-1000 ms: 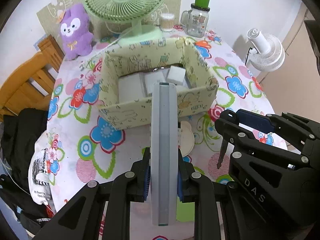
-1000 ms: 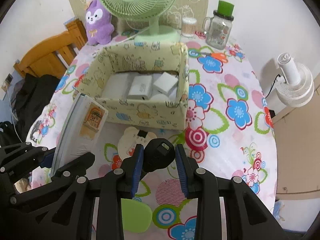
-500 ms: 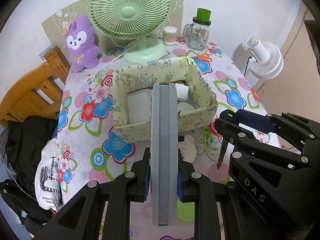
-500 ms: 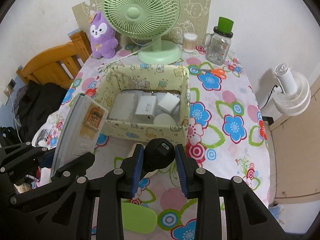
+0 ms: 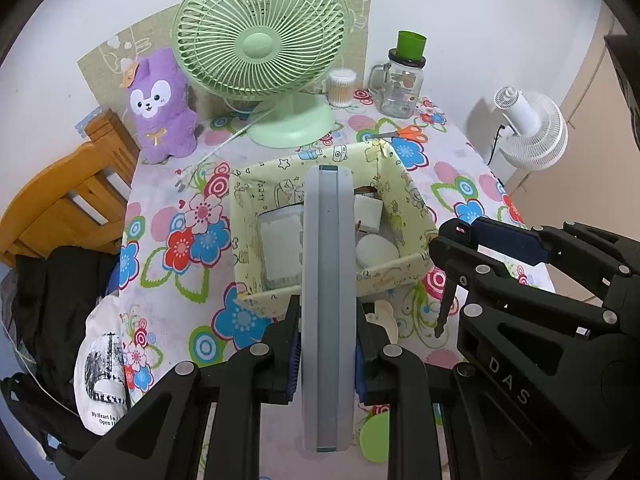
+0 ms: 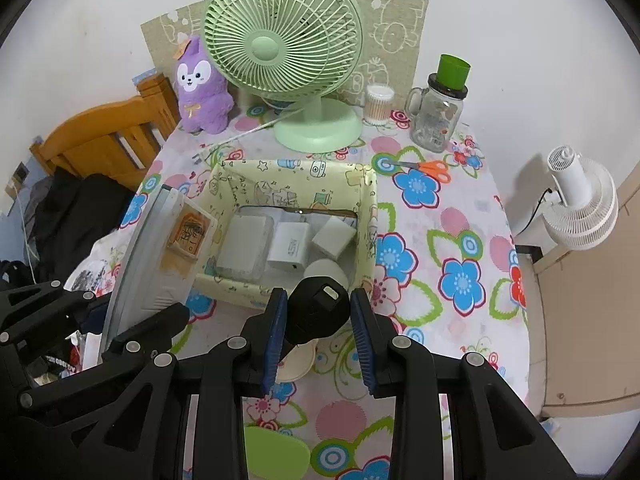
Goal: Organize rigid objects
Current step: 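Carry the remote and black object over the box with both grippers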
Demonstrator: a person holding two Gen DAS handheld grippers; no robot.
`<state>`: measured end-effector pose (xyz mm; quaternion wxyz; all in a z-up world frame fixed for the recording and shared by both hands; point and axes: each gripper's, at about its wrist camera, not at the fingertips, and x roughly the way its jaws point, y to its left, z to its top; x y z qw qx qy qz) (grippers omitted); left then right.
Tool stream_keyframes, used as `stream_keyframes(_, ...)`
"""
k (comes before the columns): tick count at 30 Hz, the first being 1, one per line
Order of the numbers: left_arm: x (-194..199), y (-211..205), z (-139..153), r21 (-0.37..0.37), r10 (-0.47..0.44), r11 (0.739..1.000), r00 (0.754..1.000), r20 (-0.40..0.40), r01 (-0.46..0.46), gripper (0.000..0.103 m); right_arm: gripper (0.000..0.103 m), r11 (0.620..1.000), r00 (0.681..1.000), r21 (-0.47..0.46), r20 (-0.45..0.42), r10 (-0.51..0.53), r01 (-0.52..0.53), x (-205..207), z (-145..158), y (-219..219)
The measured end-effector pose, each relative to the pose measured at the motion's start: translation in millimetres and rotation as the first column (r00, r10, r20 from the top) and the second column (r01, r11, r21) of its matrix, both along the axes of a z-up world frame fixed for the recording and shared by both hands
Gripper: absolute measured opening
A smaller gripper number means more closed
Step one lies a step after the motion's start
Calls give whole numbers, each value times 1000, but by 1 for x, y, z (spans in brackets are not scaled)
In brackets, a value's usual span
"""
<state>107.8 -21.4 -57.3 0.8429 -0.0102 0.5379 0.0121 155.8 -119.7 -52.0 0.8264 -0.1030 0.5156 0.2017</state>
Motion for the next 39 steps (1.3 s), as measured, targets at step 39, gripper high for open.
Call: stream_keyframes(39, 96, 20, -45, -33, -37, 999, 998, -55, 35, 20, 35, 1000, 997, -13, -74, 11, -12, 102, -43, 43)
